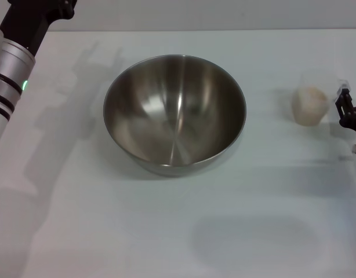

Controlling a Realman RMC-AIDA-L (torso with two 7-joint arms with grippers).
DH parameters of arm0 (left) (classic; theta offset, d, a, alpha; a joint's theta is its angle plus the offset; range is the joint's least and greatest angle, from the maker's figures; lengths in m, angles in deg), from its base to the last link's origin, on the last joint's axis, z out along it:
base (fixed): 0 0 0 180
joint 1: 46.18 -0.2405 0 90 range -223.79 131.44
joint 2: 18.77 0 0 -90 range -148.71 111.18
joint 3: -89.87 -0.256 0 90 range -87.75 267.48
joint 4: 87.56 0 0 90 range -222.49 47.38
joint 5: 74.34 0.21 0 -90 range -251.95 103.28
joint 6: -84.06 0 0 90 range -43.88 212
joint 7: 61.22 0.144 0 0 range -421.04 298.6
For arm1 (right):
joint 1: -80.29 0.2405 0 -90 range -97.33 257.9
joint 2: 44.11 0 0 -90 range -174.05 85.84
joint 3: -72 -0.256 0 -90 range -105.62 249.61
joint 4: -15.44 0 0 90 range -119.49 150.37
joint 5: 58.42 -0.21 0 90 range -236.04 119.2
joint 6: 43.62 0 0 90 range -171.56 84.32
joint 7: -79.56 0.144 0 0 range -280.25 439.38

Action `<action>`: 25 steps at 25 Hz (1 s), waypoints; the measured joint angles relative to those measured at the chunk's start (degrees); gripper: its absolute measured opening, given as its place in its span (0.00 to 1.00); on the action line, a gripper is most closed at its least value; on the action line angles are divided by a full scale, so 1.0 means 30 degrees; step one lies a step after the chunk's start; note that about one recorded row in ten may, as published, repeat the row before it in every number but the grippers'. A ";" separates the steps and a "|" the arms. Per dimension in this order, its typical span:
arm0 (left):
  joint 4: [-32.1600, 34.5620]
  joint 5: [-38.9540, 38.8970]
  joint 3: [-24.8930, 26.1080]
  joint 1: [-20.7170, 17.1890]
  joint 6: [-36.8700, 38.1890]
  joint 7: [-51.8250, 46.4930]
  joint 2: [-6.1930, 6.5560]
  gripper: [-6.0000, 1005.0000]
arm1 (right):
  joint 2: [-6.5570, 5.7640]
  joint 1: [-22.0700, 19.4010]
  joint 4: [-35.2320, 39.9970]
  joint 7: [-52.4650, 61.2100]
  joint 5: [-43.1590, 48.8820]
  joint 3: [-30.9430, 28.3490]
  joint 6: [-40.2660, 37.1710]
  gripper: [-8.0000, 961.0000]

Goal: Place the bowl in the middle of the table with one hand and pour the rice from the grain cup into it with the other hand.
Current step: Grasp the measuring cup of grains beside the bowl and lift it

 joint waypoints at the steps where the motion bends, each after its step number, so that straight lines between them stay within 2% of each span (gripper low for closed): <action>1: -0.0007 0.0001 0.0001 0.0007 0.0000 0.0002 -0.0001 0.59 | 0.0000 0.0089 0.0029 0.0002 -0.0002 -0.0001 0.0024 0.46; 6: -0.0011 0.0000 0.0101 0.0026 0.0000 0.0006 -0.0001 0.59 | 0.0000 0.0254 0.0221 0.0013 -0.0022 -0.0056 -0.0076 0.46; 11: -0.0027 -0.0001 0.0117 0.0101 0.0061 0.0006 -0.0001 0.59 | -0.0023 0.0484 0.0253 0.0029 -0.0022 -0.0059 -0.0026 0.23; 19: -0.0028 0.0000 0.0151 0.0249 0.0083 0.0007 0.0019 0.59 | -0.0029 0.0690 0.0482 0.0036 -0.0008 -0.0030 0.0113 0.06; 25: -0.0027 0.0001 0.0177 0.0289 0.0140 0.0006 0.0032 0.59 | -0.0030 0.0730 0.0549 0.0037 0.0018 -0.0053 0.0115 0.02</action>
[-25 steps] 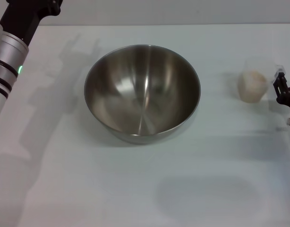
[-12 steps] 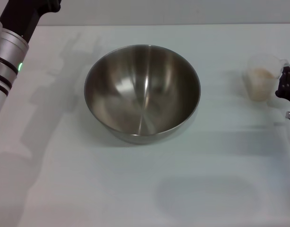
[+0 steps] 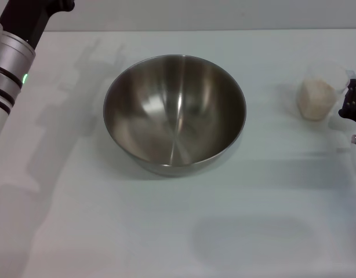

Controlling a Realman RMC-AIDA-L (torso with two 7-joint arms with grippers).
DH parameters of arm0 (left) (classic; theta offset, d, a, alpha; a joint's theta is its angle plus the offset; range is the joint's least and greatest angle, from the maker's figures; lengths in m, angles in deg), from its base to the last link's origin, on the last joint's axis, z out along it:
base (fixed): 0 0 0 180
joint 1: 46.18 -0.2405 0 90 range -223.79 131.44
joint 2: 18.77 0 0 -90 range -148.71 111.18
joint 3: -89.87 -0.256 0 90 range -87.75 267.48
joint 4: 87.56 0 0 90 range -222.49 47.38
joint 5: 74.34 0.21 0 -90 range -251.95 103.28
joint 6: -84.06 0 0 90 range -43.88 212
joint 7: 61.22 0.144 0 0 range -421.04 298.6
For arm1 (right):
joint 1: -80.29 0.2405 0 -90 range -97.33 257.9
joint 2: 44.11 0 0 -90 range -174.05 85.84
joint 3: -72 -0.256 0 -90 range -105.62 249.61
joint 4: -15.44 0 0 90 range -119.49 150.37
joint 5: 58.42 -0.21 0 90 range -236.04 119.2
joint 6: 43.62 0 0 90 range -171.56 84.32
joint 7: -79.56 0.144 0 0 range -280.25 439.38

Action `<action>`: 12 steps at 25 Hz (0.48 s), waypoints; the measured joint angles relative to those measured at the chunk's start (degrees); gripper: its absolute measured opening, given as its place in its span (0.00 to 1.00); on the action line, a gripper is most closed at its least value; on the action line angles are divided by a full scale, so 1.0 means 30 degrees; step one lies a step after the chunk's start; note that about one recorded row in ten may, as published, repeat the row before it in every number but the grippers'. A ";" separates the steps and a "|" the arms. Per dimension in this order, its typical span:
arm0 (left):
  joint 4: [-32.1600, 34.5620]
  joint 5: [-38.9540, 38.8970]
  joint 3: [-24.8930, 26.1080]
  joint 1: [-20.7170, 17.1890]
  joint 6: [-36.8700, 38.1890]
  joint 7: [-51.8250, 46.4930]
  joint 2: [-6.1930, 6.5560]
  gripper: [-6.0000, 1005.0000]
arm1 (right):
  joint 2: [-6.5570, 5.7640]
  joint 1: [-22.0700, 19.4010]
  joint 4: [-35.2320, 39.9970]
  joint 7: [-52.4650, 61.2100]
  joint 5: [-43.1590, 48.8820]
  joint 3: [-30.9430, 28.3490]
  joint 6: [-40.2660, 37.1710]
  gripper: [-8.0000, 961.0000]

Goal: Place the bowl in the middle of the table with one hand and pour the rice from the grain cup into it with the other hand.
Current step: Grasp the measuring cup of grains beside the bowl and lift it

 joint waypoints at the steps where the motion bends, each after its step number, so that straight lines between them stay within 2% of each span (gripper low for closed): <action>1: 0.0000 -0.0001 0.0000 0.0000 0.0029 0.0000 0.0008 0.59 | 0.0000 0.0000 0.0004 0.0001 0.0000 -0.0004 -0.0001 0.02; 12: 0.0182 -0.0001 0.0000 -0.0014 0.0107 -0.0001 0.0056 0.59 | 0.0026 0.0190 -0.0040 -0.0017 0.0064 0.0018 -0.0819 0.02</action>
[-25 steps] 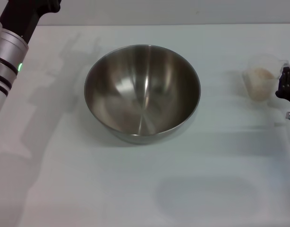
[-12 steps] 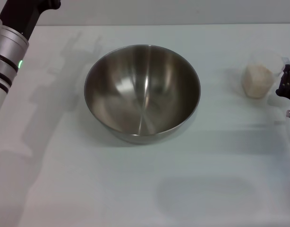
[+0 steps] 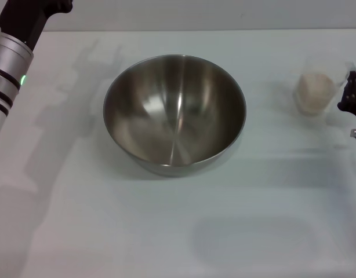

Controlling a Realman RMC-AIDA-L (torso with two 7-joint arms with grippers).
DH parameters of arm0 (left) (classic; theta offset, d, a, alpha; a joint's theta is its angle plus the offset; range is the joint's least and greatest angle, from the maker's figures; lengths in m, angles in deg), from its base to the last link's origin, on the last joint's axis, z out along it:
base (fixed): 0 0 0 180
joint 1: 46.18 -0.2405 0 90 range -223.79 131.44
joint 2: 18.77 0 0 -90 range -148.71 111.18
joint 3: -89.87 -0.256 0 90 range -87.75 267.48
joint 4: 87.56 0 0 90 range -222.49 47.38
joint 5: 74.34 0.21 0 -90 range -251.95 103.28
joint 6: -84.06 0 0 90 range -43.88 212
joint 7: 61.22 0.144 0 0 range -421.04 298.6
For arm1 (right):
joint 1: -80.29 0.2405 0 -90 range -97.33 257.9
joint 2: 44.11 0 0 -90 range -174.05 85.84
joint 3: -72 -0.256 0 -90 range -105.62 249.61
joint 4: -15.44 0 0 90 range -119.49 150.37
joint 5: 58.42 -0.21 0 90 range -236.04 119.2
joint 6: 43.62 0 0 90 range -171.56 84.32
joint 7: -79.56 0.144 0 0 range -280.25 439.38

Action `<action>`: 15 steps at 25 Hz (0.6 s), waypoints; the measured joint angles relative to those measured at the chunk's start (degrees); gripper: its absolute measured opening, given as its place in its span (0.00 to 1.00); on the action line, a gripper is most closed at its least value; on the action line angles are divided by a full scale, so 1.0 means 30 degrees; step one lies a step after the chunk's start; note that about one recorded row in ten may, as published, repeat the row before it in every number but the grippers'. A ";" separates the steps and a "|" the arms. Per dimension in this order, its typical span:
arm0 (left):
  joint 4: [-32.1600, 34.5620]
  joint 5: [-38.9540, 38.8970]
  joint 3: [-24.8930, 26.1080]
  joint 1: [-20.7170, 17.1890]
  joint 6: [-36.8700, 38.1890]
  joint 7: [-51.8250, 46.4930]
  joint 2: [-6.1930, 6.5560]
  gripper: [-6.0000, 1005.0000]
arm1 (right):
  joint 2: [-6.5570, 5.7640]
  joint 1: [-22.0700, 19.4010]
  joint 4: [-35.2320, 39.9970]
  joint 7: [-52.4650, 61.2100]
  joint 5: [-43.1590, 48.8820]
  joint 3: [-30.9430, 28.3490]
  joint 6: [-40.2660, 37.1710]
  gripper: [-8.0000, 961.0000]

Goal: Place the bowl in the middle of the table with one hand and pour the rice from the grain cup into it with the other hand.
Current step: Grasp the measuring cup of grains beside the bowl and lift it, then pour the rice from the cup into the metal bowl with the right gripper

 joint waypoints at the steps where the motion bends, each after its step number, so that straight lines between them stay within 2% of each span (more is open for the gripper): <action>1: 0.0000 0.0000 0.0000 0.0000 0.0000 0.0000 0.0000 0.59 | 0.0005 0.0060 -0.0003 -0.0039 0.0002 -0.0002 -0.0245 0.02; 8: 0.0221 -0.0078 0.0301 -0.0115 -0.0112 -0.0002 0.0002 0.59 | -0.0010 0.0424 0.0016 0.0011 -0.0092 -0.0033 -0.1886 0.02; 15: 0.1559 -0.0089 0.1308 -0.0420 -0.0028 -0.0014 -0.0058 0.59 | -0.0021 0.0694 0.0001 -0.0125 0.0208 0.0226 -0.3549 0.02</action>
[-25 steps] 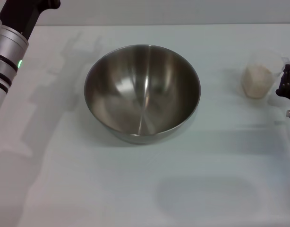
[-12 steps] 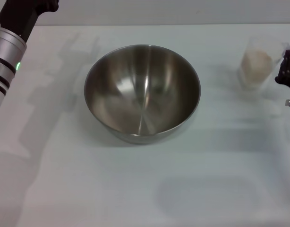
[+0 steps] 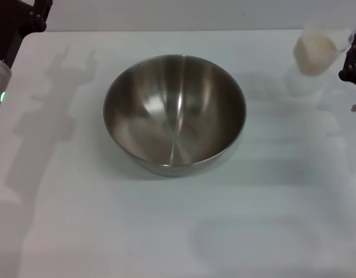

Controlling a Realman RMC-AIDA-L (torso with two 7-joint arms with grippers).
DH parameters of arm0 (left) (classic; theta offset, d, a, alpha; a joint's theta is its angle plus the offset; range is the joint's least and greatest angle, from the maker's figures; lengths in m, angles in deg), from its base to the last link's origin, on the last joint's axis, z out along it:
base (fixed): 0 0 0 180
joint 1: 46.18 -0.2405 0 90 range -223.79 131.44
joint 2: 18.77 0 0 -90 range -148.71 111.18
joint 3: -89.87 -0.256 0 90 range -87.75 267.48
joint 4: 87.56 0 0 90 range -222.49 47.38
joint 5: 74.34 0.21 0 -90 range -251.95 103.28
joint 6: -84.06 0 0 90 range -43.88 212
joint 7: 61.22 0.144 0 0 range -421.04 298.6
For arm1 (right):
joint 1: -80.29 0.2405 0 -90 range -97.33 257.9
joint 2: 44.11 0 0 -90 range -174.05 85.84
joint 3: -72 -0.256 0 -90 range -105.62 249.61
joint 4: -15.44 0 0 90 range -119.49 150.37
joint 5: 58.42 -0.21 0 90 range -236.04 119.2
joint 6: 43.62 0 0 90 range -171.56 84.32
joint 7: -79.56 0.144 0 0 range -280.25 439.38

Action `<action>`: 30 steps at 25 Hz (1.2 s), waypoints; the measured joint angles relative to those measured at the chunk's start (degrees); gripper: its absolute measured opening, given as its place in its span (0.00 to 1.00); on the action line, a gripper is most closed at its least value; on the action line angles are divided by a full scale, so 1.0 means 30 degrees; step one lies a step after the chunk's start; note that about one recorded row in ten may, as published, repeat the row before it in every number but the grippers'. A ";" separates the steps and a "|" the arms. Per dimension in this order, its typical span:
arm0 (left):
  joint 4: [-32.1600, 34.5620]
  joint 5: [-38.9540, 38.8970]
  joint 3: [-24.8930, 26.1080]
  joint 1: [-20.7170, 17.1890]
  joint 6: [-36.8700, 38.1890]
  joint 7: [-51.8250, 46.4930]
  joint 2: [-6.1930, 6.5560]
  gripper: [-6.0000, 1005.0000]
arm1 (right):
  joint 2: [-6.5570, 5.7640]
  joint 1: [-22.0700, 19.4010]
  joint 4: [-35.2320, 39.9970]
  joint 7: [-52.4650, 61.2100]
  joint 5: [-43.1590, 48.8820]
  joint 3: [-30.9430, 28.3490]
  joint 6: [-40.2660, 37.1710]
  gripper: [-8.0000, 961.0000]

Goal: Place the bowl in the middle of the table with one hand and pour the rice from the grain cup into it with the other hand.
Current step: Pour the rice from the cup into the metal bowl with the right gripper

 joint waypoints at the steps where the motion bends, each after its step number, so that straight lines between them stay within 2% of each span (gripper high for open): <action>1: 0.0037 -0.0001 0.0059 -0.0055 0.0001 0.0000 -0.0001 0.59 | -0.0006 0.0017 0.0042 -0.0023 0.0255 0.0013 -0.0417 0.02; 10: 0.0839 -0.0034 0.1133 -0.0541 0.0071 -0.0168 -0.0008 0.59 | -0.0061 0.0685 0.0669 -0.0660 0.2642 0.0016 -0.1825 0.02; 19: 0.1014 -0.0029 0.1184 -0.1231 0.0718 -0.0206 -0.0002 0.59 | -0.0104 0.1707 0.0599 -0.2919 0.3905 0.0013 -0.2950 0.02; 30: 0.0995 -0.0050 0.1183 -0.1616 0.1117 -0.0249 -0.0030 0.59 | -0.0124 0.2713 0.0742 -0.4798 0.5176 0.0014 -0.3053 0.02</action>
